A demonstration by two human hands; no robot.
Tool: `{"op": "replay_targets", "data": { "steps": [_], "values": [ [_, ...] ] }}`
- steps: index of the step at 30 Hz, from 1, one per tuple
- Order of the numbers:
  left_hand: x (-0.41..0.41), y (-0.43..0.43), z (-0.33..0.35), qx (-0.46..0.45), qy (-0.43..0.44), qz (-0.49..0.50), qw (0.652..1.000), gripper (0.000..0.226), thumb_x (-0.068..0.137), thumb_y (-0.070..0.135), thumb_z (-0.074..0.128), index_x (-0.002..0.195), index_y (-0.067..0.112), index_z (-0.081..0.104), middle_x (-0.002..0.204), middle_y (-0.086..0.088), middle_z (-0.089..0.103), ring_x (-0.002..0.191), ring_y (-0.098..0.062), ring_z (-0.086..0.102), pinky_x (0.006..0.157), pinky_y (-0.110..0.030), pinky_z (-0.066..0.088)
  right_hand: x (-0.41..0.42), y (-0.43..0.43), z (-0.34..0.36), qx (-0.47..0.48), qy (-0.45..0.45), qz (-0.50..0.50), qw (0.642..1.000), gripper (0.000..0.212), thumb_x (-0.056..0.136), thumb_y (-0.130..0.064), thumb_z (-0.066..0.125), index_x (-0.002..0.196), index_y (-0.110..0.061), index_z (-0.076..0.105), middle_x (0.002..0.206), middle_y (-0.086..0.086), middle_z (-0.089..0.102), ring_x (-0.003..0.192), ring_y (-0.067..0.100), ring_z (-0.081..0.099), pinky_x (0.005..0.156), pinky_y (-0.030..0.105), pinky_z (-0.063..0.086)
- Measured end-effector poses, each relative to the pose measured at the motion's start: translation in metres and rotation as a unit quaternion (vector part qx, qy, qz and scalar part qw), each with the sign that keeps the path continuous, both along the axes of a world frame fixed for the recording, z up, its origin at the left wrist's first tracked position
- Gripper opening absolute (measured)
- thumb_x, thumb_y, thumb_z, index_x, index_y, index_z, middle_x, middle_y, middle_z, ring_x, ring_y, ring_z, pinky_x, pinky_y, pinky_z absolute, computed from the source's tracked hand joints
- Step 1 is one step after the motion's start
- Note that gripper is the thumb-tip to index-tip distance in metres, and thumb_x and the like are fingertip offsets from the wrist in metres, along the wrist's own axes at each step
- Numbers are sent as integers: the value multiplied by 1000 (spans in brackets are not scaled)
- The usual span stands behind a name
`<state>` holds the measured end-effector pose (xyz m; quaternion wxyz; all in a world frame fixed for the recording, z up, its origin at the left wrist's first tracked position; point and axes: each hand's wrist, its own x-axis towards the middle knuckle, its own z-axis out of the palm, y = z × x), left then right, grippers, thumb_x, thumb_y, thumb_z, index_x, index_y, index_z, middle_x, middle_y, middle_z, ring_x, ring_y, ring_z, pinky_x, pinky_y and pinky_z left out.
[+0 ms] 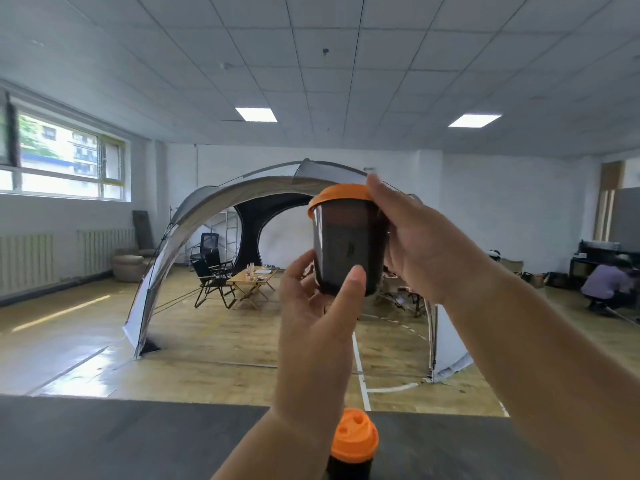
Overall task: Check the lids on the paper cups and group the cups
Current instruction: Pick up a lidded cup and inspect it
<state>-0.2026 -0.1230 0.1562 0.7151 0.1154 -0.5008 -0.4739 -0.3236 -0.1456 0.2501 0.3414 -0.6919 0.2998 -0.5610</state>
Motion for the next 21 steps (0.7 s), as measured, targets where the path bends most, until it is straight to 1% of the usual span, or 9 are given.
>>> {"op": "replay_targets", "data": {
  "steps": [3, 7, 9, 11, 12, 14, 15, 17, 21],
  "values": [
    [18, 10, 7, 19, 54, -39, 998, 53, 76, 37, 75, 122, 27, 52, 105, 1, 71, 93, -9, 69, 78, -31, 51, 22, 2, 8, -8, -30, 3, 1000, 47, 84, -56, 60, 106, -16, 69, 102, 6, 71, 106, 26, 67, 99, 47, 49],
    [41, 23, 10, 115, 88, -265, 953, 45, 78, 50, 58, 106, 17, 69, 104, -10, 70, 93, -20, 68, 82, -42, 55, 35, -1, 2, 59, -104, 143, 983, 47, 86, -54, 52, 107, -17, 73, 109, 9, 70, 103, 26, 67, 87, 41, 55],
    [46, 25, 7, 145, 82, -345, 924, 52, 77, 52, 63, 108, 11, 73, 109, -15, 69, 96, -25, 69, 82, -43, 57, 44, -1, -4, 128, -118, 220, 960, 70, 75, -57, 67, 127, -11, 63, 126, 17, 62, 105, 30, 65, 86, 42, 55],
    [49, 25, 4, 137, 100, -385, 907, 55, 69, 46, 80, 108, 7, 74, 115, -19, 68, 100, -29, 69, 83, -43, 58, 51, -3, -7, 156, -135, 262, 943, 109, 66, -56, 78, 150, -5, 32, 153, 24, 33, 117, 36, 52, 94, 44, 49],
    [51, 26, 4, 125, 119, -395, 902, 59, 62, 40, 87, 107, 5, 73, 115, -21, 68, 100, -30, 69, 82, -43, 58, 54, -4, -8, 150, -148, 273, 938, 113, 67, -55, 78, 153, -6, 23, 158, 24, 22, 124, 37, 45, 100, 46, 45],
    [57, 26, 6, 102, 141, -372, 912, 57, 60, 35, 89, 105, 4, 74, 110, -21, 69, 95, -29, 70, 79, -41, 58, 57, -2, -7, 129, -160, 287, 936, 99, 77, -52, 70, 151, -5, 25, 153, 23, 30, 128, 37, 44, 104, 49, 42],
    [59, 25, 7, 91, 137, -335, 928, 50, 66, 39, 83, 103, 6, 75, 106, -19, 70, 91, -25, 70, 77, -39, 59, 56, -3, -6, 113, -157, 271, 943, 88, 82, -54, 63, 148, -5, 31, 146, 23, 41, 126, 37, 48, 103, 50, 44],
    [64, 25, 11, 85, 104, -227, 965, 45, 72, 37, 73, 108, 10, 70, 102, -14, 71, 85, -18, 69, 79, -36, 57, 55, 0, -3, 68, -134, 203, 968, 87, 84, -60, 52, 146, -2, 34, 138, 25, 49, 127, 38, 51, 103, 54, 44],
    [66, 24, 10, 31, 36, -13, 999, 64, 61, 45, 79, 118, 25, 55, 105, 0, 71, 88, -9, 68, 77, -30, 48, 61, 13, 4, 17, -54, 61, 997, 82, 70, -61, 64, 133, -8, 57, 126, 17, 64, 117, 31, 62, 99, 47, 48]
  ]
}}
